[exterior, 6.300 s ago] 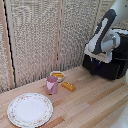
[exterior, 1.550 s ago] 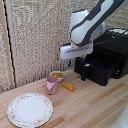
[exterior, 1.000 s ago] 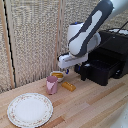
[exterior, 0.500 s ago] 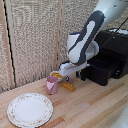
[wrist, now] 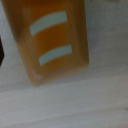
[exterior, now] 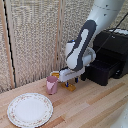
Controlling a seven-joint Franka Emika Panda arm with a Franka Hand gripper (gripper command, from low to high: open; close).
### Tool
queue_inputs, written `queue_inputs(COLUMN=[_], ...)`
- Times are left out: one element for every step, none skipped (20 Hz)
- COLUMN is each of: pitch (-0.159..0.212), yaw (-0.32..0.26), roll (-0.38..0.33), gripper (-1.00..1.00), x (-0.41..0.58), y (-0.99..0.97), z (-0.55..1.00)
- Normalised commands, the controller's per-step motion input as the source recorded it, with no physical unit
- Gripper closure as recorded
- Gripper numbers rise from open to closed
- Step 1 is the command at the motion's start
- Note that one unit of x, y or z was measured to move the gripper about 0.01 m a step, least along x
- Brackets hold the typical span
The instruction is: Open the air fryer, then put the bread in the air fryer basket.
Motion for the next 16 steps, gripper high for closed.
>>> queue_inputs(pitch=[0.019, 0.086, 0.146, 0.187, 0.189, 0.186, 0.177, 0.148, 0.077, 0.027, 0.019, 0.027, 0.016, 0.000, 0.000, -0.007], yaw=[0.037, 0.039, 0.017, 0.026, 0.031, 0.032, 0.032, 0.039, 0.045, 0.039, 0.033, 0.044, 0.061, 0.066, 0.059, 0.020], roll=[0.055, 0.044, 0.024, 0.014, 0.009, 0.001, 0.000, 0.000, 0.000, 0.000, 0.000, 0.000, 0.000, 0.000, 0.000, 0.000], gripper=[-1.00, -1.00, -1.00, -1.00, -1.00, 1.00, 1.00, 1.00, 1.00, 1.00, 1.00, 1.00, 1.00, 1.00, 1.00, 1.00], x=[0.251, 0.169, 0.223, 0.234, 0.194, 0.174, 0.143, 0.129, 0.083, 0.017, 0.000, 0.000, 0.000, 0.009, 0.000, 0.000], y=[-0.01, 0.00, 0.00, 0.00, 0.00, 0.00, 0.00, 0.00, 0.00, 0.00, 0.00, 0.00, 0.00, 0.00, 0.00, 0.00], z=[-0.17, -0.17, -0.20, -0.22, -0.21, -0.22, -0.22, -0.20, -0.14, -0.06, -0.03, -0.01, -0.01, 0.00, 0.00, 0.00])
